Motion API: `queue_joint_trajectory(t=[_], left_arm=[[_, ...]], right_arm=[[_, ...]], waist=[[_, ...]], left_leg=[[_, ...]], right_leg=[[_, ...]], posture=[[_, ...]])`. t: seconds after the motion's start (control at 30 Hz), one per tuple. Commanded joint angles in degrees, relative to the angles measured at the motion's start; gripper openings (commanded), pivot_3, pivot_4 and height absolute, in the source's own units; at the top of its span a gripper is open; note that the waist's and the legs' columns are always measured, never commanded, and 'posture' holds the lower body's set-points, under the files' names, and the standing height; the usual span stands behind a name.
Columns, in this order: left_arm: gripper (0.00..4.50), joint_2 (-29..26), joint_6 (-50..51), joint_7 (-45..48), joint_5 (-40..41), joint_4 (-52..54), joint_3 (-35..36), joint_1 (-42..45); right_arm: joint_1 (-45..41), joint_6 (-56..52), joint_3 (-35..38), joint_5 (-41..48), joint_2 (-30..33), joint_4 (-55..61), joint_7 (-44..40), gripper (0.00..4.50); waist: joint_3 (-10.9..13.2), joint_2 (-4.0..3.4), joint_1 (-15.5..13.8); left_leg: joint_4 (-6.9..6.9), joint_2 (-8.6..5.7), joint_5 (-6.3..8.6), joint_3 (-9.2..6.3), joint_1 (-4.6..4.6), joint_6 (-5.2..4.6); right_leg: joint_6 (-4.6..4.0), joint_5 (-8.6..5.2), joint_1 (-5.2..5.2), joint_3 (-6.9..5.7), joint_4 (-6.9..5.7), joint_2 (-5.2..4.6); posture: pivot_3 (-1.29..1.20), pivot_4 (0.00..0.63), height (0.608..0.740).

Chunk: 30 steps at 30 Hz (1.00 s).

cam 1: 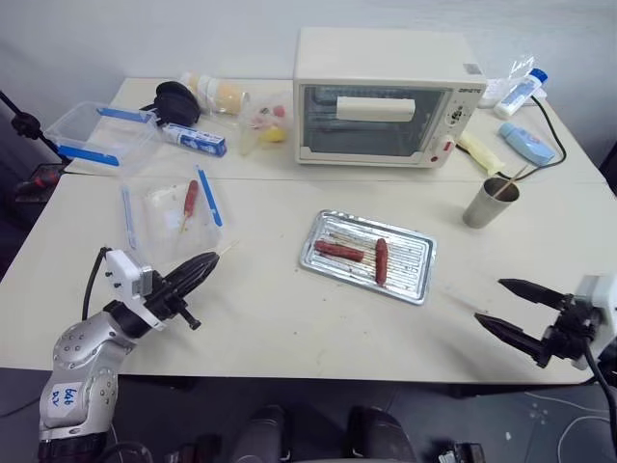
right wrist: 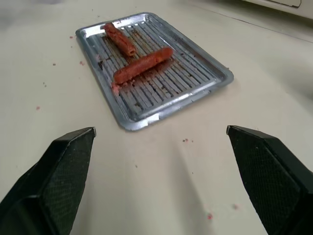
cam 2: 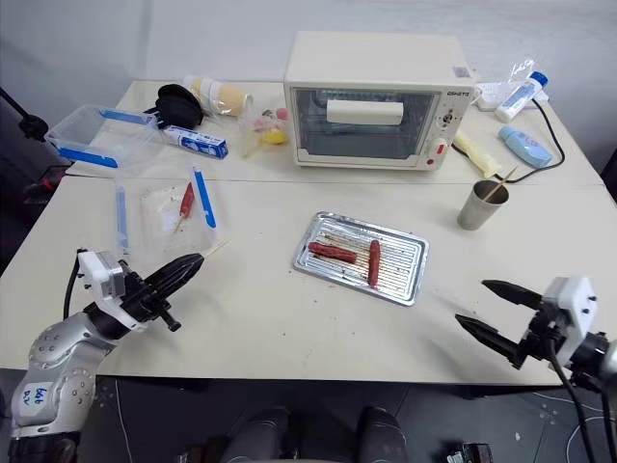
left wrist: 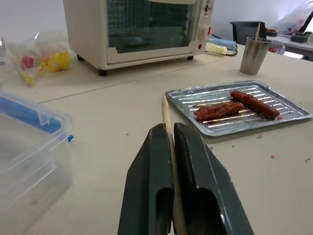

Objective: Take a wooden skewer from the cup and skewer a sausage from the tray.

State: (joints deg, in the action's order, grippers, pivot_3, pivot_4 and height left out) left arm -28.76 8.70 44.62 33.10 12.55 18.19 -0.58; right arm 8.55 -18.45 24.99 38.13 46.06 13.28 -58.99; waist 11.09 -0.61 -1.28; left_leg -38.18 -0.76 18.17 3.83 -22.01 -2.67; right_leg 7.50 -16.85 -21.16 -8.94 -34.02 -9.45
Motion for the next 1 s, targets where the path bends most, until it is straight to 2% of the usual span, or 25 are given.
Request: queue_joint_trajectory(t=[0.03,0.23,0.4,0.67,1.0], left_arm=[[0.0,0.28,-0.02,-0.42,0.8,2.11,-0.2,0.74],[0.0,1.71,0.17,-1.65,0.38,3.16,-2.13,2.14],[0.0,2.33,0.44,-3.33,0.31,4.33,-2.92,3.81],[0.0,2.74,1.71,-5.78,0.45,7.19,-3.45,3.48],[0.0,2.87,1.72,-6.11,0.38,6.69,-3.46,4.52]], right_arm=[[-9.31,-14.76,-8.37,0.56,1.73,8.33,11.41,4.48],[-25.31,-26.14,-21.78,-5.72,-3.11,7.11,22.86,4.48],[-33.8,-27.94,-29.53,-13.55,-7.8,2.33,28.31,4.48],[-37.13,-29.64,-34.14,-18.46,-11.46,-0.65,29.19,4.48],[-37.96,-30.93,-33.61,-21.03,-12.55,-2.82,28.59,4.48]], waist=[[0.0,0.0,0.09],[-0.02,0.03,-0.81],[-0.02,0.05,-0.29],[-0.02,0.05,-0.02],[-0.03,0.06,0.01]], left_leg=[[0.0,0.01,0.01,0.0,0.0,0.01],[0.0,0.02,-0.02,-0.18,-0.37,0.11],[-0.05,-0.09,-0.09,0.0,-0.39,-0.03],[-0.06,-0.08,-0.12,0.02,-0.35,0.0],[-0.05,-0.06,-0.16,0.03,-0.33,0.04]], right_leg=[[-0.02,0.0,-0.02,0.02,0.03,-0.02],[-0.12,-0.03,-0.28,0.02,-0.01,0.04],[-0.03,0.02,-0.27,-0.13,0.0,0.02],[-0.02,0.02,-0.27,-0.11,-0.08,0.05],[-0.03,0.02,-0.28,-0.1,-0.12,0.08]], posture=[[0.0,0.15,0.74],[0.0,0.15,0.74],[0.0,0.15,0.74],[0.0,0.15,0.74],[0.0,0.15,0.74]])
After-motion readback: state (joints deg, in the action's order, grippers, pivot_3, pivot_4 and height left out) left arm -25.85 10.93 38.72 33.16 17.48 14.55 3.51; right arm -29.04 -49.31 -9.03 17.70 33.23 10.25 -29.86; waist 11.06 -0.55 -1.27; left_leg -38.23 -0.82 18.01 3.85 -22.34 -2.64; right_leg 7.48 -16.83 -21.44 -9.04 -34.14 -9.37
